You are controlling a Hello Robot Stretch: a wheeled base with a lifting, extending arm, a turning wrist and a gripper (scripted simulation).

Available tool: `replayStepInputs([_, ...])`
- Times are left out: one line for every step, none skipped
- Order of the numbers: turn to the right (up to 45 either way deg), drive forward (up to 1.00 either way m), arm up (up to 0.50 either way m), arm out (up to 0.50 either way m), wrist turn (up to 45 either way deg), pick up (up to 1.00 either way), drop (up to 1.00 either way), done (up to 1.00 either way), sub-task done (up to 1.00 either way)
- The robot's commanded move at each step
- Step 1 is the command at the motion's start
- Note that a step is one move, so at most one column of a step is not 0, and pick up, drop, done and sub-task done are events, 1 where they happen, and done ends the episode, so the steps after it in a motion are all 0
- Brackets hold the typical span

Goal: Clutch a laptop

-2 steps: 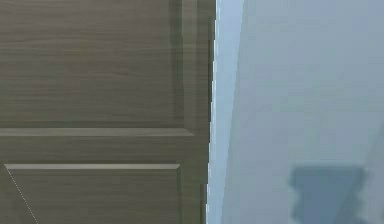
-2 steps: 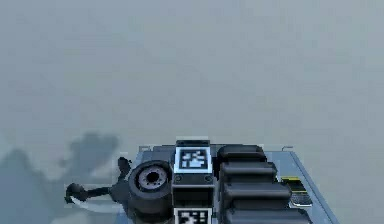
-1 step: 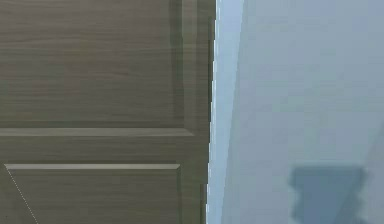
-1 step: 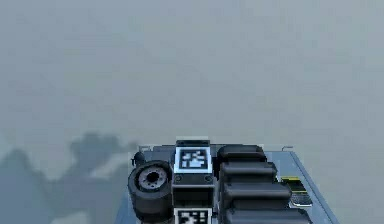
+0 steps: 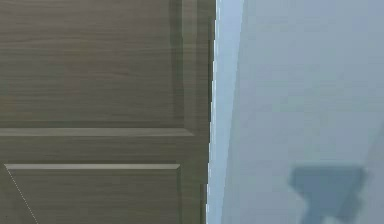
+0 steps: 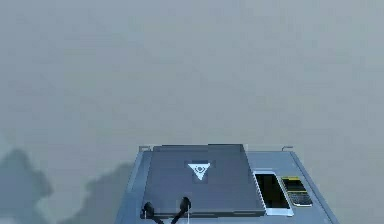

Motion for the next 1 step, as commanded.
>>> replayStepInputs([0.0,0.0,0.0,0.0,0.0,1.0,0.0,0.0,0.0])
